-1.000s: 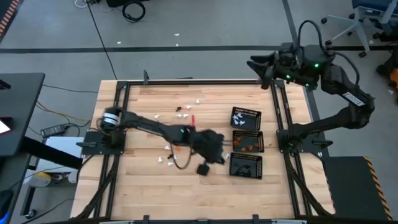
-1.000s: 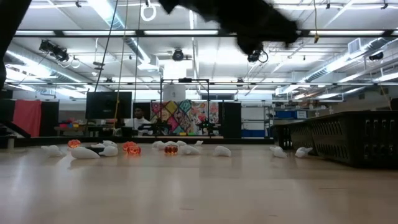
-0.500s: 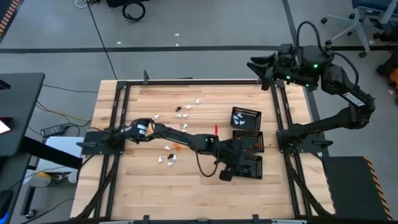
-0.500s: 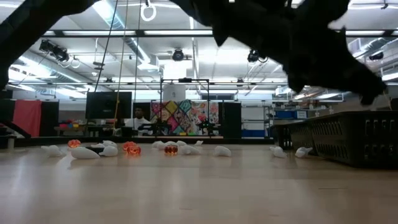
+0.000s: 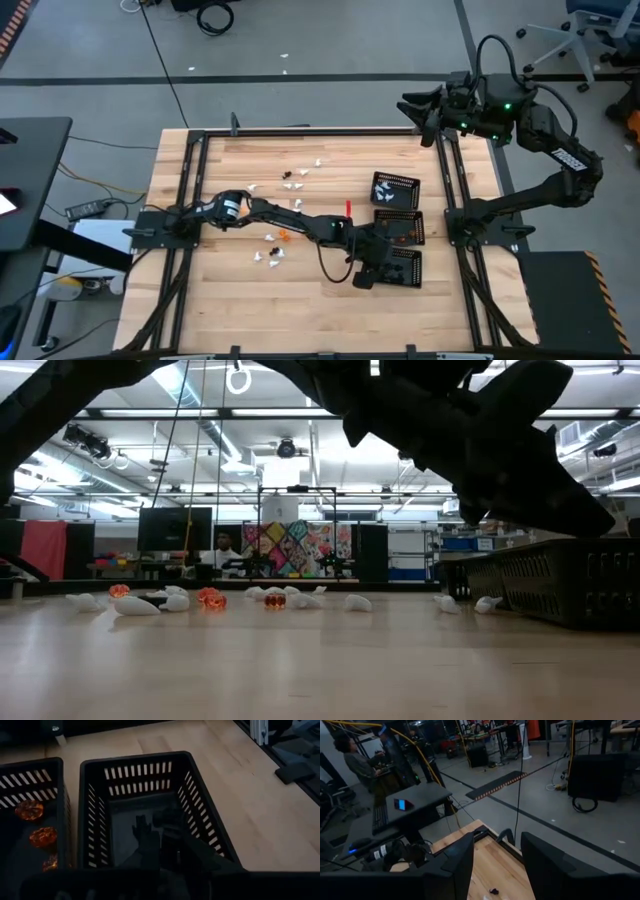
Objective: Sort Halloween decoration
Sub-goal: Put the black ghost toy into the bottom black bin, then put the white ghost toy into the top black bin, then put the orange pumpkin toy into the center black bin
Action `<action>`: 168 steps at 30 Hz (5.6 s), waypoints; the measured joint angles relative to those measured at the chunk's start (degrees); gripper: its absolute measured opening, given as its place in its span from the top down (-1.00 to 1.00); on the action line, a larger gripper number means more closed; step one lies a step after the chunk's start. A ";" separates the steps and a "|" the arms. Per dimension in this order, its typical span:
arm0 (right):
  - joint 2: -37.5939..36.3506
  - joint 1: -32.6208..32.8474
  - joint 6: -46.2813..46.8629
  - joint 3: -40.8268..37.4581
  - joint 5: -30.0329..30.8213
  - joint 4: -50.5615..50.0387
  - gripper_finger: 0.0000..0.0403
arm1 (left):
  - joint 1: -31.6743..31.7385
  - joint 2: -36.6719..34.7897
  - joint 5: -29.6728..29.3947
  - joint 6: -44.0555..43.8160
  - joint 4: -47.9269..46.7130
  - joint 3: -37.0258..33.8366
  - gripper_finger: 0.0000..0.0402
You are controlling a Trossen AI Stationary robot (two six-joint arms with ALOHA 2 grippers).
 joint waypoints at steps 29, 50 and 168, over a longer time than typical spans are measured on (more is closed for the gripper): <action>-0.04 0.84 -0.49 0.00 0.03 -0.43 0.17 | 5.14 -27.14 0.95 10.58 -9.41 -30.45 0.43; 0.02 1.73 0.47 -0.02 1.55 -0.37 0.17 | 7.19 -21.94 1.19 15.10 -8.94 -35.93 0.07; -0.22 1.71 -0.31 -0.02 1.92 -0.63 0.17 | 18.62 0.50 -0.47 4.02 -19.87 17.19 0.23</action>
